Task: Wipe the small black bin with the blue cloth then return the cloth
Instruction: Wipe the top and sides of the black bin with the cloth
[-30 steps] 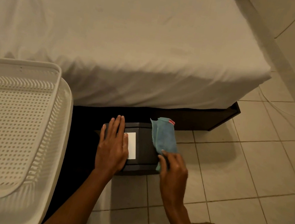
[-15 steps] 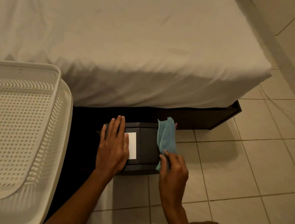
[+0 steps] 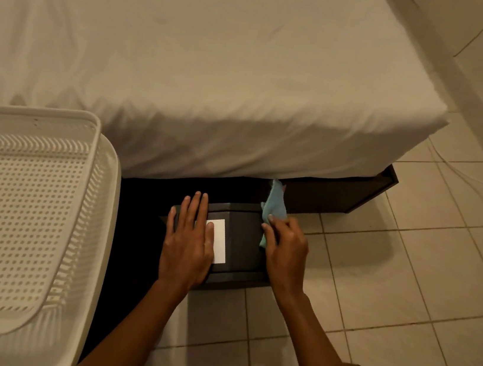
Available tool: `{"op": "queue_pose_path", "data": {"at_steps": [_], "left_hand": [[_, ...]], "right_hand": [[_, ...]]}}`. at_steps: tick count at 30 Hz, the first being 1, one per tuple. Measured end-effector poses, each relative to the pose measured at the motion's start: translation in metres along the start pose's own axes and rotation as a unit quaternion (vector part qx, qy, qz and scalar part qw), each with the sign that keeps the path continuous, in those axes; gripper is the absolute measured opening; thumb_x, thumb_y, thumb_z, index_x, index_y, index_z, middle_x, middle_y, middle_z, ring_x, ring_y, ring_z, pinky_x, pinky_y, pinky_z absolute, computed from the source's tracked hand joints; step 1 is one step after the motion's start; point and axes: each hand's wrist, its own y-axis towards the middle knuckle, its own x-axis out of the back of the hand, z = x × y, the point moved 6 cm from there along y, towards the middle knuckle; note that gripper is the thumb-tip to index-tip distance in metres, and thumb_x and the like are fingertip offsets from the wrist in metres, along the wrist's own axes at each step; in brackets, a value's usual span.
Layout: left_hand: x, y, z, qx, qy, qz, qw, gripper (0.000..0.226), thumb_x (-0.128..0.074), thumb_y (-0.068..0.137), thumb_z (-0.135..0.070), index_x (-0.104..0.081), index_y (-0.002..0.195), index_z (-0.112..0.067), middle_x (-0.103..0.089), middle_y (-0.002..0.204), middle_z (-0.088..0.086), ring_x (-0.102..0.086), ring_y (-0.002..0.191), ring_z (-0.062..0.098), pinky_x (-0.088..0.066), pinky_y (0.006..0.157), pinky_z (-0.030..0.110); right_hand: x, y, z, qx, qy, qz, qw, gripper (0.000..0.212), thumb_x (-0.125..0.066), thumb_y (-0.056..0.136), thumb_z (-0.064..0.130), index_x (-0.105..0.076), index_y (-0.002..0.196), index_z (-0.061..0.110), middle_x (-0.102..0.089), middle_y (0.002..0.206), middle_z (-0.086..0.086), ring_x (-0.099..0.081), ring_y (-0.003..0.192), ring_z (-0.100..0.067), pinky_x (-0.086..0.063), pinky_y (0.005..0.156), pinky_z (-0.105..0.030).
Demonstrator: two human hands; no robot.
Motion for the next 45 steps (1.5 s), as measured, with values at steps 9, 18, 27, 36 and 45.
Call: {"op": "queue_pose_path", "data": {"at_steps": [9, 18, 27, 36, 45], "left_hand": [[-0.001, -0.001, 0.001, -0.008, -0.003, 0.01, 1.0, 0.059, -0.015, 0.101, -0.039, -0.008, 0.155, -0.016, -0.012, 0.164, 0.004, -0.005, 0.151, 0.018, -0.011, 0.122, 0.045], [-0.002, -0.001, 0.001, -0.003, -0.006, 0.006, 1.0, 0.059, -0.015, 0.101, -0.039, -0.009, 0.155, -0.016, -0.012, 0.164, 0.004, -0.006, 0.151, 0.018, -0.01, 0.122, 0.045], [0.0, -0.001, 0.001, -0.001, -0.015, 0.009, 1.0, 0.058, -0.014, 0.102, -0.04, -0.007, 0.155, -0.018, -0.01, 0.164, 0.003, -0.003, 0.151, 0.016, -0.01, 0.123, 0.044], [-0.003, -0.001, 0.0, -0.009, -0.011, 0.002, 1.0, 0.058, -0.025, 0.102, -0.035, -0.014, 0.155, -0.016, -0.016, 0.163, 0.004, -0.011, 0.15, 0.018, -0.017, 0.121, 0.045], [-0.004, -0.001, 0.002, -0.002, -0.027, 0.006, 1.0, 0.058, -0.02, 0.102, -0.037, -0.007, 0.155, -0.02, -0.009, 0.164, 0.0, -0.003, 0.151, 0.014, -0.009, 0.122, 0.041]], "right_hand": [[0.004, 0.0, -0.001, -0.022, 0.011, -0.013, 1.0, 0.018, -0.068, 0.088, 0.01, -0.069, 0.104, 0.004, -0.064, 0.095, -0.009, -0.059, 0.079, -0.009, -0.046, 0.068, -0.009], [-0.021, -0.006, 0.027, 0.028, 0.007, 0.006, 1.0, 0.018, -0.071, 0.085, 0.005, -0.071, 0.103, 0.003, -0.068, 0.097, -0.009, -0.057, 0.088, -0.005, -0.04, 0.077, -0.006], [-0.036, 0.003, 0.04, 0.057, 0.027, 0.041, 0.997, 0.015, -0.069, 0.086, 0.003, -0.071, 0.1, 0.005, -0.067, 0.094, -0.008, -0.062, 0.085, -0.01, -0.042, 0.078, -0.009], [-0.02, -0.058, 0.025, 0.049, 0.014, 0.055, 0.997, 0.029, -0.074, 0.081, 0.012, -0.07, 0.11, 0.012, -0.064, 0.091, -0.002, -0.061, 0.082, -0.011, -0.054, 0.068, -0.02], [-0.029, 0.003, 0.034, 0.035, 0.006, 0.037, 0.999, 0.021, -0.073, 0.083, 0.008, -0.071, 0.104, 0.008, -0.068, 0.097, -0.008, -0.065, 0.087, -0.013, -0.051, 0.077, -0.018]]}}
